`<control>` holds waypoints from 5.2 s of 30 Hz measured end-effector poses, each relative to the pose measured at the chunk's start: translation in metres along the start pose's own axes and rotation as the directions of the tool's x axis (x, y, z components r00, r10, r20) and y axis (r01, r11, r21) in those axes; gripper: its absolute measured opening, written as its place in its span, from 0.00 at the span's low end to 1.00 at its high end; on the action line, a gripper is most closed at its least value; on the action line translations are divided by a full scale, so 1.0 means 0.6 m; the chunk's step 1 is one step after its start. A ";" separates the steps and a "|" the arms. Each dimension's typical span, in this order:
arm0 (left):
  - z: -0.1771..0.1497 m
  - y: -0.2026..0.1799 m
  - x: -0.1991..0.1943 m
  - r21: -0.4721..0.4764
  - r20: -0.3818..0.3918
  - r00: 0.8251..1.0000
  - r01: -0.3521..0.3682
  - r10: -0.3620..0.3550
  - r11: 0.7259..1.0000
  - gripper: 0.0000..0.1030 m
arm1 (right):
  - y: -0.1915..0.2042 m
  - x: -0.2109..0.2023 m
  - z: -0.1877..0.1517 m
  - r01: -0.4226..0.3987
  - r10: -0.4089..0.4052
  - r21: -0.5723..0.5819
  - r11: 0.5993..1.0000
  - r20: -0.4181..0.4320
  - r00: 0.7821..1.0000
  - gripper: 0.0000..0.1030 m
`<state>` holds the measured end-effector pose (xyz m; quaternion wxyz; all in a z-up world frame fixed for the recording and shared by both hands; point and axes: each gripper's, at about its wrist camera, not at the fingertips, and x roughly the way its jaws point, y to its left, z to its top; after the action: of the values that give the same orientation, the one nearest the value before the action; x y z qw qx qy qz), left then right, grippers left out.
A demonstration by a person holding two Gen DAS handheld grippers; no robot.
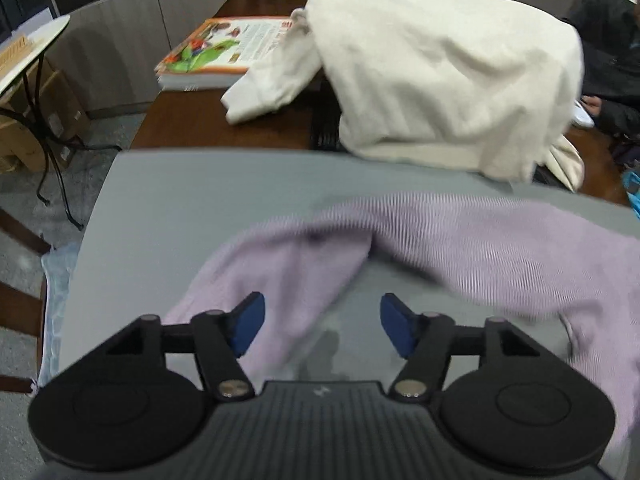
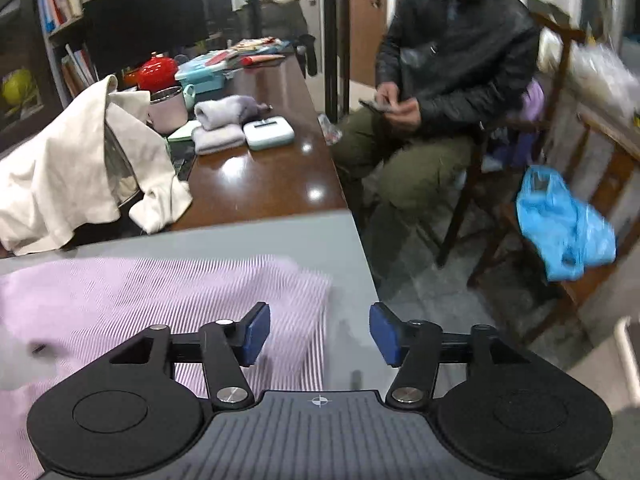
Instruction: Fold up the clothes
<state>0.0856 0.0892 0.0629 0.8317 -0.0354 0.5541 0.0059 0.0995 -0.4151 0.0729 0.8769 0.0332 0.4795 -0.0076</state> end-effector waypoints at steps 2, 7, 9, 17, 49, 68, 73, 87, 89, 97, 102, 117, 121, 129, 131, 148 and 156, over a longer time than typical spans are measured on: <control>-0.047 0.015 -0.020 0.012 -0.028 1.000 0.013 -0.013 1.000 0.64 | -0.007 -0.022 -0.026 0.006 -0.006 0.023 1.000 -0.021 1.000 0.55; -0.126 0.033 -0.038 -0.033 -0.106 0.991 0.076 -0.079 0.997 0.64 | -0.024 -0.065 -0.100 0.025 -0.013 0.119 0.993 -0.096 0.995 0.55; -0.151 0.038 -0.039 -0.075 -0.131 0.985 0.101 -0.110 0.992 0.64 | -0.027 -0.077 -0.120 0.030 -0.012 0.168 0.985 -0.112 0.994 0.55; -0.183 0.046 -0.012 -0.198 -0.185 0.977 0.072 -0.110 0.978 0.44 | -0.002 -0.108 -0.158 0.035 -0.002 0.258 0.965 -0.127 0.992 0.55; -0.202 0.128 -0.098 -0.003 -0.051 0.973 -0.226 0.225 0.974 0.70 | 0.103 -0.134 -0.223 -0.022 0.050 0.177 0.984 -0.154 0.987 0.55; -0.272 -0.102 -0.015 -0.022 -0.134 0.974 -0.188 0.183 0.982 0.65 | 0.011 -0.075 -0.154 -0.043 0.098 0.265 0.963 -0.196 0.976 0.03; -0.283 -0.106 -0.023 -0.055 -0.129 0.973 -0.199 0.190 0.979 0.66 | -0.005 -0.082 -0.158 0.010 0.035 0.207 0.978 -0.213 0.976 0.03; -0.301 -0.087 -0.038 -0.151 -0.124 0.987 -0.125 0.106 0.981 0.80 | 0.014 -0.151 -0.179 -0.127 0.139 0.091 0.988 -0.131 0.982 0.26; -0.304 -0.072 -0.045 -0.193 -0.105 0.992 -0.088 0.069 0.977 0.80 | 0.028 -0.153 -0.185 -0.163 0.172 0.073 0.984 -0.140 0.975 0.26; -0.272 0.072 -0.103 -0.399 0.005 1.000 -0.019 0.024 0.917 0.71 | 0.049 -0.147 -0.187 -0.174 0.179 0.045 0.984 -0.140 0.974 0.26; -0.182 0.144 -0.115 -0.474 0.082 0.997 0.046 -0.008 0.879 0.71 | 0.083 -0.130 -0.184 -0.176 0.185 0.076 0.981 -0.138 0.973 0.26; 0.044 0.129 0.069 -0.117 -0.089 0.996 0.009 -0.020 0.993 0.04 | 0.177 -0.108 -0.180 -0.061 0.083 0.144 0.988 -0.147 0.986 0.26; 0.074 0.093 -0.007 0.089 0.179 0.976 -0.142 0.125 0.986 0.04 | 0.191 -0.095 -0.165 -0.059 0.078 0.125 0.990 -0.151 0.985 0.26; -0.021 0.144 -0.029 0.460 0.234 0.939 -0.335 0.252 0.822 0.10 | 0.205 -0.058 -0.138 -0.101 0.115 0.098 0.990 -0.152 0.982 0.26; -0.059 0.182 -0.003 0.425 0.121 0.951 -0.307 0.283 0.851 0.10 | 0.206 -0.050 -0.134 -0.105 0.119 0.092 0.990 -0.162 0.980 0.26; 0.007 0.279 0.089 -0.754 0.063 0.917 0.302 -0.393 0.583 0.52 | 0.215 -0.019 -0.129 -0.158 0.165 0.049 0.986 -0.204 0.965 0.26; 0.055 0.286 0.084 -0.746 0.087 0.954 0.253 -0.286 0.617 0.08 | 0.200 -0.018 -0.131 -0.128 0.144 0.088 0.988 -0.213 0.966 0.26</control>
<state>0.1273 0.2609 0.0201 0.7228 -0.4571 0.5070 0.1080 0.0328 -0.2905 0.0456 0.8155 0.0988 0.5690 0.0386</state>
